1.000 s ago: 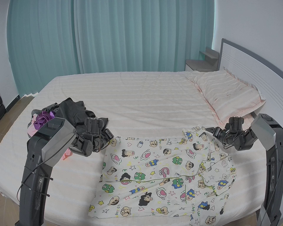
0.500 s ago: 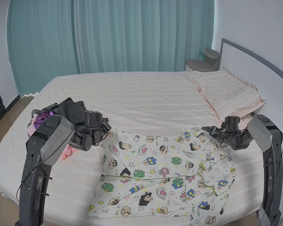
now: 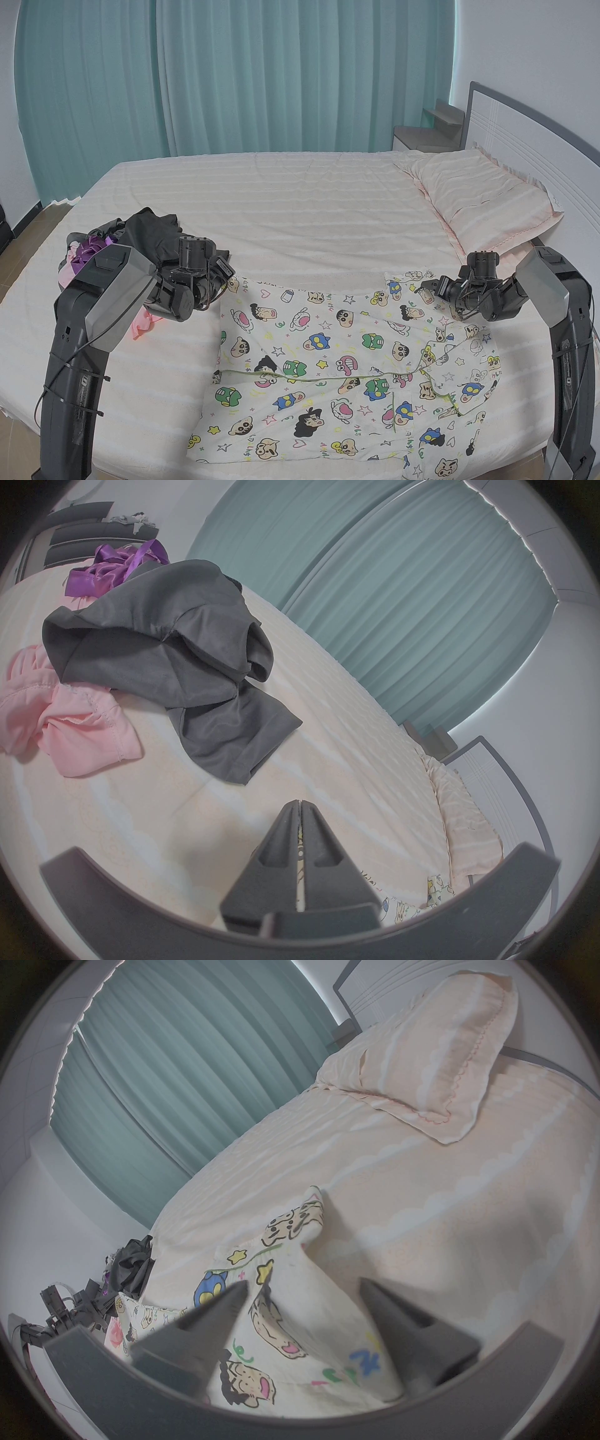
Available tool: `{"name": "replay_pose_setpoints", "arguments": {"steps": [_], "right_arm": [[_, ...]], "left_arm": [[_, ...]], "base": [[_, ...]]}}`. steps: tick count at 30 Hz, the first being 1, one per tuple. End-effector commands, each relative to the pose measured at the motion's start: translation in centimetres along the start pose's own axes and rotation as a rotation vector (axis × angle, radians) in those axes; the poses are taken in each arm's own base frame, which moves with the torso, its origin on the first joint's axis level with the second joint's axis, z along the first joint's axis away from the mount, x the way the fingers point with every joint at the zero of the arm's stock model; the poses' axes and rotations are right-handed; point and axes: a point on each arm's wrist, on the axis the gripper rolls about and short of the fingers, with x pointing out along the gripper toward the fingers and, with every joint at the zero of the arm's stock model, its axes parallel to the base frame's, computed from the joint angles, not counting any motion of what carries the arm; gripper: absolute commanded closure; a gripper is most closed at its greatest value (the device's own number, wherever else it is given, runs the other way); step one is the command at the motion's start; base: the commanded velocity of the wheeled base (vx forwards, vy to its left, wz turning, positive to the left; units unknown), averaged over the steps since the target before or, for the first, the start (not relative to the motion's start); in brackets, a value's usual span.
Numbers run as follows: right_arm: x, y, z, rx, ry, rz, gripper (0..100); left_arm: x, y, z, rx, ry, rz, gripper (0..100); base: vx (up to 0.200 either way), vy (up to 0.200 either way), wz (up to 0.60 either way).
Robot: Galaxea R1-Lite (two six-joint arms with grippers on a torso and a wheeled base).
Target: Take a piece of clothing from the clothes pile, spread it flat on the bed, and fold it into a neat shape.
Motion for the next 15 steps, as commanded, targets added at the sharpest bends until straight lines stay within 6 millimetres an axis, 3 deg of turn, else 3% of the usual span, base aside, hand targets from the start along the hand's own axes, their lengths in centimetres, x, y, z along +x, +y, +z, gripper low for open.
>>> {"name": "replay_pose_setpoints", "arguments": {"steps": [1,8,15], "right_arm": [[0.7,0.1,-0.2,-0.013,-0.004,0.006,100],[1.5,-1.0,2.7,-0.007,-0.162,-0.080,100],[1.0,-1.5,3.4,0.021,-0.191,-0.081,100]], "left_arm": [[-0.1,-0.1,0.0,0.000,0.000,-0.002,100],[-0.1,0.1,0.3,-0.002,-0.019,0.015,100],[-0.1,0.1,0.2,-0.002,-0.024,0.019,100]], "base": [[0.000,0.000,0.00],[0.000,0.000,0.00],[0.000,0.000,0.00]]}}
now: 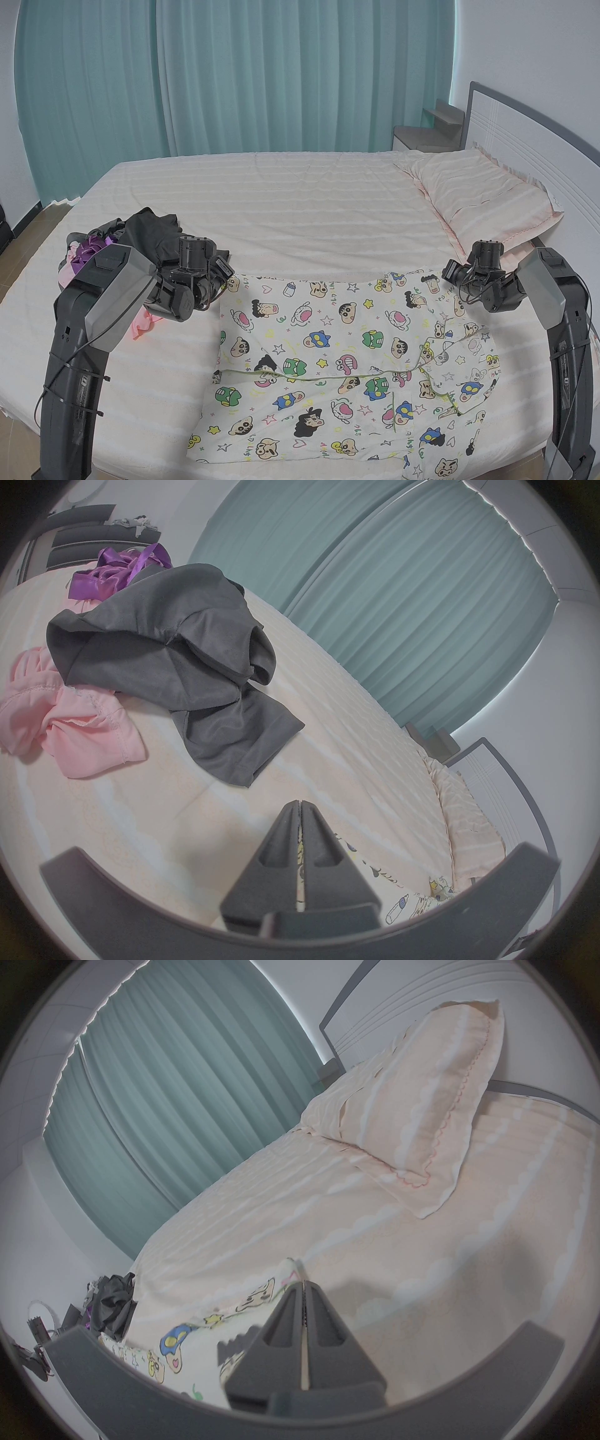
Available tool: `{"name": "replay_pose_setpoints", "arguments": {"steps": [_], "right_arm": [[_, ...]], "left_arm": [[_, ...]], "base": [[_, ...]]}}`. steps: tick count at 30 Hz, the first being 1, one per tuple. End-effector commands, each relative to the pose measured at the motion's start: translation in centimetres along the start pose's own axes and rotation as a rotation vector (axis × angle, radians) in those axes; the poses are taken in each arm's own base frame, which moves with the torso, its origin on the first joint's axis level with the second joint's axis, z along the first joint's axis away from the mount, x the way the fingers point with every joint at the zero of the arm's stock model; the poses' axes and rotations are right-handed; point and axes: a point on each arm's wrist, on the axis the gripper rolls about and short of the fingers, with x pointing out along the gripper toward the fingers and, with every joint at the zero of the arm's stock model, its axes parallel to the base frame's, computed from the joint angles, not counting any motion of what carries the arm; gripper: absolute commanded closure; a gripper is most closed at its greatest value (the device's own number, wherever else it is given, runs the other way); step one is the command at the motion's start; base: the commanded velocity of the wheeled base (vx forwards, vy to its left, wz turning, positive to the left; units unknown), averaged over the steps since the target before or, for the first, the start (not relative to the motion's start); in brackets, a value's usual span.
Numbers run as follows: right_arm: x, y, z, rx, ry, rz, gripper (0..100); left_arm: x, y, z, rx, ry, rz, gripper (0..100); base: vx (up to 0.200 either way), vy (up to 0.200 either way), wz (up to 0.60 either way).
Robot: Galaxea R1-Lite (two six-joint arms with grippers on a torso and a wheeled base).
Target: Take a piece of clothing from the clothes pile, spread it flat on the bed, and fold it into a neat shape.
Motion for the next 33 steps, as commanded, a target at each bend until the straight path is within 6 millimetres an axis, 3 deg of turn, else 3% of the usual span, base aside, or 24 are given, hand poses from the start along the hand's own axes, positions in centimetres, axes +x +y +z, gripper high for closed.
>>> {"name": "replay_pose_setpoints", "arguments": {"steps": [1,14,15,20,26,32,33], "right_arm": [[0.1,-0.5,0.4,0.014,-0.015,-0.006,100],[-0.6,-0.8,1.3,0.027,-0.044,0.001,100],[-1.0,-0.8,1.2,0.029,-0.034,0.001,0],[-2.0,-0.5,0.7,0.031,0.031,0.037,0],[-1.5,1.8,-1.8,-0.003,0.100,0.084,0],[-1.2,2.0,-3.8,-0.093,0.163,0.080,0],[-1.1,1.9,-4.0,-0.092,0.165,0.079,100]], "left_arm": [[0.0,0.0,0.1,0.000,-0.003,0.000,100],[0.1,0.3,-0.2,0.002,0.008,0.012,100],[0.1,0.4,-0.3,0.003,0.012,0.017,100],[0.0,0.3,-0.4,0.006,0.022,0.024,100],[-0.1,0.0,-0.5,0.008,0.024,0.022,100],[-0.1,0.1,-0.5,0.009,0.026,0.024,100],[-0.1,0.1,-0.5,0.009,0.027,0.025,100]], "base": [[0.000,0.000,0.00],[0.000,0.000,0.00],[0.000,0.000,0.00],[0.000,0.000,0.00],[0.000,0.000,0.00],[0.000,0.000,0.00],[0.000,0.000,0.00]]}}
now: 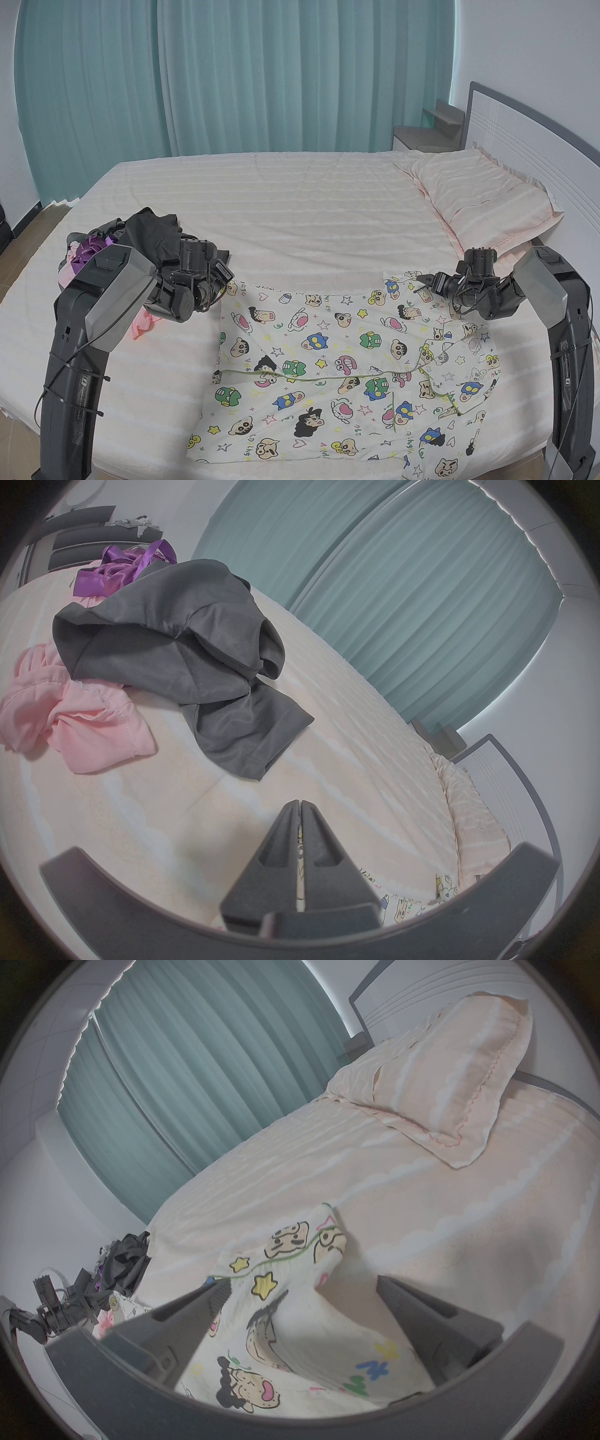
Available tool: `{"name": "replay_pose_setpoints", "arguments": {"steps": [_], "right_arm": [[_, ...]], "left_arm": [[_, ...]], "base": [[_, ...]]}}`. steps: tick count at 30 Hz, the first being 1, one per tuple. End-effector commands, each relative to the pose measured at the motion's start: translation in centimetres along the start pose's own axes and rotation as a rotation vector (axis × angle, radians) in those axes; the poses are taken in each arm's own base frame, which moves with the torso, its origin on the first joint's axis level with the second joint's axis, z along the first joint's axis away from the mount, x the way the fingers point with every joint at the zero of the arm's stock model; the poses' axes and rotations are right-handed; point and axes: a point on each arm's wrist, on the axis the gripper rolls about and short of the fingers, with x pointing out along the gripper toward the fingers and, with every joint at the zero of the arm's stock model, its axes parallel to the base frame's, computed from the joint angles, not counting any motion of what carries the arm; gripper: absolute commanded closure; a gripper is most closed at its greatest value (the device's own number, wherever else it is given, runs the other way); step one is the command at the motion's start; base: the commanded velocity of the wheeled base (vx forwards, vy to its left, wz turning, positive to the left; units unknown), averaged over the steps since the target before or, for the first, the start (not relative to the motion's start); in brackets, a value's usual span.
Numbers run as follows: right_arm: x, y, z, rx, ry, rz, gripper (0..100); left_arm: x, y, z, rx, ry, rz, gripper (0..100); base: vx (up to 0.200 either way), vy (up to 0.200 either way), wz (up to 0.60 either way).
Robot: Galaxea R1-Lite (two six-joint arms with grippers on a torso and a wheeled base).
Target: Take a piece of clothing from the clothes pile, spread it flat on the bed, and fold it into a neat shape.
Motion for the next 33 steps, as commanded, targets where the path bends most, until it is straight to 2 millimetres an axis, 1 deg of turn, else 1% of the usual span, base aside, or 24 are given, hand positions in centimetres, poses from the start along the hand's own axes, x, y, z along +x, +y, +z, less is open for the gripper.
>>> {"name": "replay_pose_setpoints", "arguments": {"steps": [1,5,8,17,18,32,33], "right_arm": [[0.6,0.1,-1.3,-0.013,0.032,0.001,100],[1.4,-0.2,-1.0,-0.019,0.001,-0.022,100],[1.9,-0.7,0.1,-0.019,-0.066,-0.070,100],[2.0,-0.9,2.3,0.025,-0.159,-0.078,100],[2.0,-1.1,2.8,0.044,-0.178,-0.083,100],[2.1,-1.5,2.6,0.053,-0.177,-0.089,100],[2.1,-1.5,2.5,0.053,-0.175,-0.090,0]], "left_arm": [[-0.1,0.0,0.0,0.001,0.002,0.003,100],[-0.1,0.1,-0.1,0.001,0.005,0.007,100],[-0.1,0.2,-0.2,0.002,0.007,0.011,100],[-0.2,0.2,-0.1,0.003,-0.003,0.018,100],[-0.2,0.3,-0.2,0.003,-0.002,0.019,100],[0.0,0.6,-0.5,0.007,0.007,0.029,100],[0.0,0.6,-0.5,0.007,0.009,0.032,100]], "base": [[0.000,0.000,0.00],[0.000,0.000,0.00],[0.000,0.000,0.00],[0.000,0.000,0.00],[0.000,0.000,0.00],[0.000,0.000,0.00],[0.000,0.000,0.00]]}}
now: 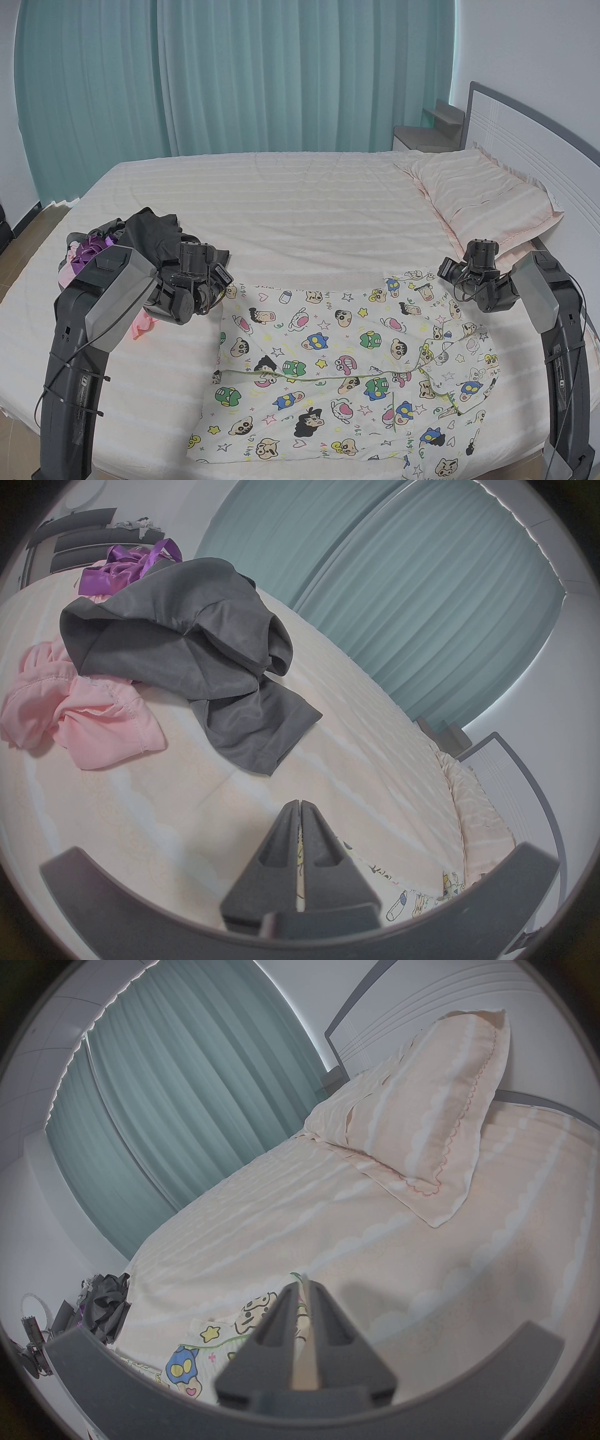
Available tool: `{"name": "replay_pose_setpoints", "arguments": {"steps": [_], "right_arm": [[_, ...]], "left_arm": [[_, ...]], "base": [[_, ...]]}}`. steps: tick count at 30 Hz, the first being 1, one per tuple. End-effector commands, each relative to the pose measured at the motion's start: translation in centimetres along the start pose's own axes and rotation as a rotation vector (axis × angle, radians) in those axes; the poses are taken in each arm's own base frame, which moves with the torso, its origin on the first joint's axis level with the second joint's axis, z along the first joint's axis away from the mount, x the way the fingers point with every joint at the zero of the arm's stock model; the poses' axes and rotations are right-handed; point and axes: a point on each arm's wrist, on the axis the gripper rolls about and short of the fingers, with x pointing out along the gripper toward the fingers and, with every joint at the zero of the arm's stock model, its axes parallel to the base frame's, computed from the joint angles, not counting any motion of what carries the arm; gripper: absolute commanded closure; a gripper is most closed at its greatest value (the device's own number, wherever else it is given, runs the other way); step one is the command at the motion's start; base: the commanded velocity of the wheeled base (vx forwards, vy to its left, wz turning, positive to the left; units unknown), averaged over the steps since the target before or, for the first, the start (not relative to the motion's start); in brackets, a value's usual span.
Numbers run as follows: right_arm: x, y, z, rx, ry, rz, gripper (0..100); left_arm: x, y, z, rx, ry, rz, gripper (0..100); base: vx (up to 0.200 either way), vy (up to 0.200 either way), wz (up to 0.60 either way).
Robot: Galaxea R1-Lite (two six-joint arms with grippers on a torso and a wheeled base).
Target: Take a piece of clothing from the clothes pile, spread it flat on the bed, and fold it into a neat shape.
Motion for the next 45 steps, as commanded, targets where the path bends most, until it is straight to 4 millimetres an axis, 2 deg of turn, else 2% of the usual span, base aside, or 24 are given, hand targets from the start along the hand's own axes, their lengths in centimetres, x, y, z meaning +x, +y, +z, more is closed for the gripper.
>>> {"name": "replay_pose_setpoints", "arguments": {"steps": [1,2,3,10,12,17,18,20,21,25,26,27,28,30,32,35,40,45], "right_arm": [[0.0,-0.2,-0.1,0.002,0.004,-0.004,0],[0.0,-0.2,-0.1,0.002,0.004,-0.004,0],[-0.1,-0.2,-0.1,0.002,0.005,-0.005,0],[-1.1,-0.1,0.8,0.007,0.004,-0.010,0],[-2.6,-0.2,1.9,0.018,0.003,-0.019,0],[-5.7,0.1,3.6,0.040,0.002,-0.026,0],[-7.4,0.3,4.0,0.044,0.017,-0.033,0],[-7.4,0.3,4.0,0.044,0.017,-0.033,0],[-10.1,0.6,4.8,0.050,0.014,-0.038,0],[-14.2,1.0,5.3,0.054,0.000,-0.031,0],[-14.4,1.0,5.4,0.054,-0.001,-0.029,0],[-16.2,1.2,5.3,0.056,0.006,-0.032,0],[-16.6,1.3,5.2,0.056,0.009,-0.032,0],[-19.5,1.8,4.8,0.060,0.030,-0.038,0],[-21.0,2.0,4.2,0.061,0.053,-0.042,0],[-24.4,2.4,2.8,0.061,0.093,-0.048,0],[-27.8,2.0,1.0,0.068,0.148,-0.064,0],[-29.6,2.0,-0.1,0.072,0.190,-0.044,0]], "left_arm": [[0.1,0.1,-0.1,0.001,0.006,0.006,100],[0.1,0.1,-0.1,0.001,0.007,0.007,100],[0.1,0.1,-0.1,0.001,0.008,0.006,0],[-0.1,0.1,0.2,-0.003,0.004,0.010,0],[-0.9,0.5,1.1,-0.013,0.000,0.024,0],[-3.7,0.7,3.2,-0.029,0.001,0.021,0],[-5.1,0.6,4.1,-0.033,0.011,0.007,0],[-5.1,0.6,4.1,-0.033,0.011,0.007,0],[-7.8,0.8,5.3,-0.043,0.030,-0.008,0],[-11.5,0.9,6.0,-0.048,0.062,-0.061,0],[-11.6,0.9,6.0,-0.048,0.061,-0.064,0],[-13.2,1.2,5.9,-0.050,0.063,-0.068,0],[-13.5,1.2,5.8,-0.049,0.065,-0.068,0],[-16.0,1.9,4.8,-0.042,0.098,-0.069,0],[-17.3,2.0,3.9,-0.035,0.129,-0.086,0],[-20.4,2.7,2.2,-0.022,0.181,-0.105,0],[-23.4,3.9,-0.4,0.003,0.241,-0.106,0],[-25.5,4.9,-1.9,0.021,0.269,-0.116,0]], "base": [[0.000,0.000,0.00],[0.000,0.000,0.00],[0.000,0.000,0.00],[0.000,0.000,0.00],[0.000,0.000,0.00],[0.000,0.000,0.00],[0.000,0.000,0.00],[0.000,0.000,0.00],[0.000,0.000,0.00],[0.000,0.000,0.00],[0.000,0.000,0.00],[0.000,0.000,0.00],[0.000,0.000,0.00],[0.000,0.000,0.00],[-0.100,0.000,0.00],[-0.200,0.000,0.00],[-0.200,0.000,0.00],[-0.120,0.000,0.00]]}}
